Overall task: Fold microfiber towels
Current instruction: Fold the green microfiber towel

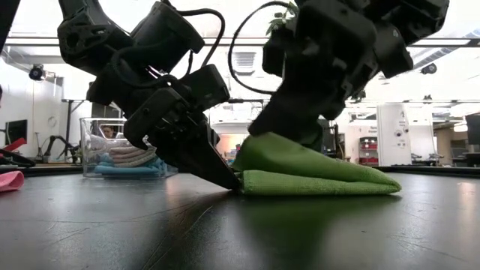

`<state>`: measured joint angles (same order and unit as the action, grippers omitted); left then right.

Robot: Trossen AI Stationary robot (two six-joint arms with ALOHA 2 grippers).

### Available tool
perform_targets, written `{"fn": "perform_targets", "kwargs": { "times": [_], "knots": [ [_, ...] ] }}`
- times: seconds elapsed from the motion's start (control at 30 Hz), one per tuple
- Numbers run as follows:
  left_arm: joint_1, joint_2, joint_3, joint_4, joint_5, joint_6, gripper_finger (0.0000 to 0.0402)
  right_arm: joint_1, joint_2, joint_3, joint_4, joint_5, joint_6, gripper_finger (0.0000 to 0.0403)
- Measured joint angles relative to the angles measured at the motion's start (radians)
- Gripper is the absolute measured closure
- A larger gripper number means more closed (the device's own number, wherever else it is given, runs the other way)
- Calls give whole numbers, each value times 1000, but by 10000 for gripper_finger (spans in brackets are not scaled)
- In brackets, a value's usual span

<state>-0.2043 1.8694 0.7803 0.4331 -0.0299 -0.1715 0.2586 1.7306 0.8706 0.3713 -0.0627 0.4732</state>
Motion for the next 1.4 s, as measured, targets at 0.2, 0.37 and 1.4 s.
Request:
{"fn": "perform_targets", "kwargs": {
  "times": [0.2,0.37,1.4],
  "knots": [
    [0,0,0,-1,0,-3,393,6,4,47,-74,6,38,208],
    [1,-5,3,-23,18,-23,393,5,5,87,-186,9,110,197],
    [-2,-48,59,136,-5,-73,393,153,-173,21,-396,403,-108,351]
  ]
}}
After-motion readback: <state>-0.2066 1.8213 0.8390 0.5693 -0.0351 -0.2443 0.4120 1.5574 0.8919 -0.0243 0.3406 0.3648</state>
